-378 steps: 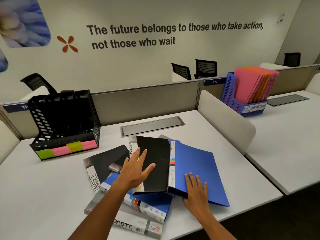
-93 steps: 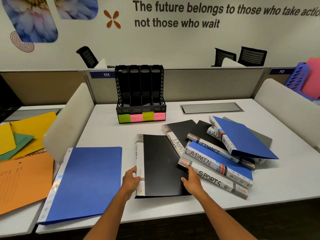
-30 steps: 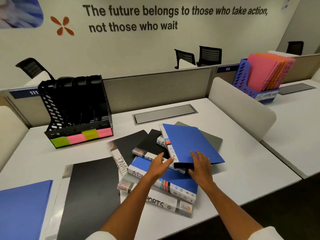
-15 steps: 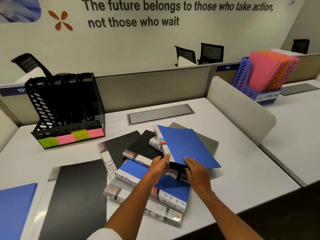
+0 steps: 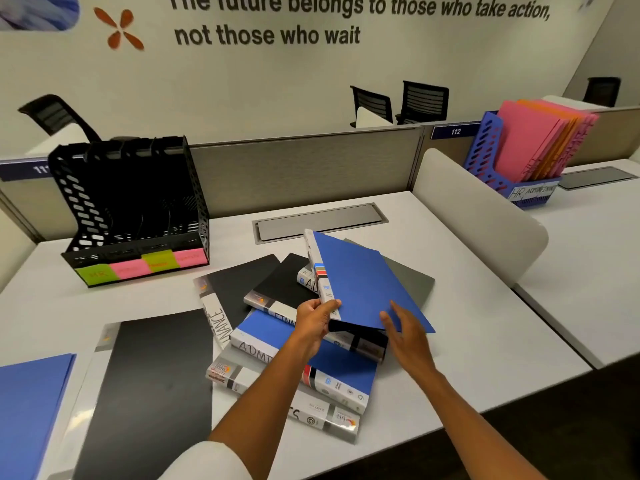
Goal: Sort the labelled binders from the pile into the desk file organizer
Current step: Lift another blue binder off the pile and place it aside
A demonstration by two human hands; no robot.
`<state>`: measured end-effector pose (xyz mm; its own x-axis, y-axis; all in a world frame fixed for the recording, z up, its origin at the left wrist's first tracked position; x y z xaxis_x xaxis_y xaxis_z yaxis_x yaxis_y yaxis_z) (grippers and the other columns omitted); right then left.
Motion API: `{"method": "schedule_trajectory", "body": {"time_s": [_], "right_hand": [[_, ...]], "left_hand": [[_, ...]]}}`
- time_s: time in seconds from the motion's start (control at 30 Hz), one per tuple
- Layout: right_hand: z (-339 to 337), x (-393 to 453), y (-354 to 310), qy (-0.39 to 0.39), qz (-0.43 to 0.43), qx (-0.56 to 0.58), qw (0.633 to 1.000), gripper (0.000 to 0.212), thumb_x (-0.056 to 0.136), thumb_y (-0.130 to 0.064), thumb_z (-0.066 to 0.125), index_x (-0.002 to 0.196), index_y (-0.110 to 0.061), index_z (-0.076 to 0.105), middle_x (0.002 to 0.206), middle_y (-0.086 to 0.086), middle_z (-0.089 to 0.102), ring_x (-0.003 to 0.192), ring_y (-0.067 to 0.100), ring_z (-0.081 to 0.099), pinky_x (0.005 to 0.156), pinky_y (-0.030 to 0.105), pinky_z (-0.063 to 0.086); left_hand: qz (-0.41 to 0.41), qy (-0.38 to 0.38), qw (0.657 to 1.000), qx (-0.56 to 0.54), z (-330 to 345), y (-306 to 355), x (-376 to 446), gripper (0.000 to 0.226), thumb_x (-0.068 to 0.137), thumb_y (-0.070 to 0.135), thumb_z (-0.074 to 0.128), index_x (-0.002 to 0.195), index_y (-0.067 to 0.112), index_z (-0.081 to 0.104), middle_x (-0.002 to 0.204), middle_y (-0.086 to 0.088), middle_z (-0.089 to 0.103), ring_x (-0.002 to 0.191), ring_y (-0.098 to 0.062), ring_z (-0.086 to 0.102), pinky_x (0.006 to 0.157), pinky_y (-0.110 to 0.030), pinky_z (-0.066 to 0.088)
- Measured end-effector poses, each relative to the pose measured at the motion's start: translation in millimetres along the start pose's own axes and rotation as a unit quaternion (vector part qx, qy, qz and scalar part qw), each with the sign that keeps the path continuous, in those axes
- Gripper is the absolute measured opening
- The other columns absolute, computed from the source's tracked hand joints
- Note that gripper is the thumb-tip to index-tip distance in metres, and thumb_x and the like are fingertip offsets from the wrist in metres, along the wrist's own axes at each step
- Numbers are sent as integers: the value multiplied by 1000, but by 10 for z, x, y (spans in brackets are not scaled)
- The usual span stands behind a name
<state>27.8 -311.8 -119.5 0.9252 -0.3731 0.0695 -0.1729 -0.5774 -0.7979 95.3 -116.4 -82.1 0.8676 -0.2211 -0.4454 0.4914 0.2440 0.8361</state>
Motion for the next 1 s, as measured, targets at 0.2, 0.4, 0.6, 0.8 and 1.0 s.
{"method": "schedule_trajectory", "body": {"time_s": [0.2, 0.4, 0.6, 0.8, 1.0], "right_hand": [[-142, 168, 117, 29, 66, -30, 997, 49, 97, -37, 53, 138, -10, 48, 141, 12, 50, 130, 28, 46, 107, 39, 37], [-7, 272, -53, 18, 82, 11, 996, 38, 95, -28, 58, 127, -7, 59, 126, 10, 62, 116, 29, 57, 98, 36, 43], [332, 142, -234, 5, 116, 41, 992, 27, 92, -23, 63, 114, -8, 65, 116, 11, 67, 103, 28, 62, 90, 36, 47], [755, -127, -598, -1, 115, 40, 993, 34, 92, -20, 64, 124, -7, 61, 120, 12, 66, 109, 31, 61, 89, 38, 48], [1320, -587, -1116, 1, 101, 39, 994, 38, 90, -16, 66, 126, -4, 61, 122, 14, 65, 112, 31, 60, 94, 38, 45]], "left_hand": [[33, 18, 999, 8, -285, 143, -113, 28, 83, 15, 74, 106, 4, 63, 110, -16, 70, 98, -30, 71, 89, -51, 57], [73, 72, 994, 43, -586, 315, -275, 39, 79, 20, 79, 110, 8, 60, 112, -12, 69, 99, -28, 70, 79, -46, 61], [112, 79, 988, 70, -983, 410, -516, 40, 79, 11, 78, 114, 4, 59, 110, -13, 71, 86, -21, 74, 68, -34, 61], [142, 76, 983, 88, -1545, 556, -791, 47, 79, 8, 77, 119, 2, 53, 112, -15, 69, 92, -25, 73, 71, -32, 62], [157, 88, 976, 119, -2385, 725, -1129, 45, 78, 14, 80, 115, 11, 55, 113, -8, 67, 96, -22, 71, 72, -32, 62]]}}
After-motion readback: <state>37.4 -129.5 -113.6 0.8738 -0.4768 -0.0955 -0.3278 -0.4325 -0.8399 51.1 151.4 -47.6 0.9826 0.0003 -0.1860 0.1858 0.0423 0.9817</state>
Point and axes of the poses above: each hand's wrist, its own x-axis towards the middle knuckle, its own z-axis out of the palm, y = z × x, the point moved 2 cm from there along x, towards the middle knuckle
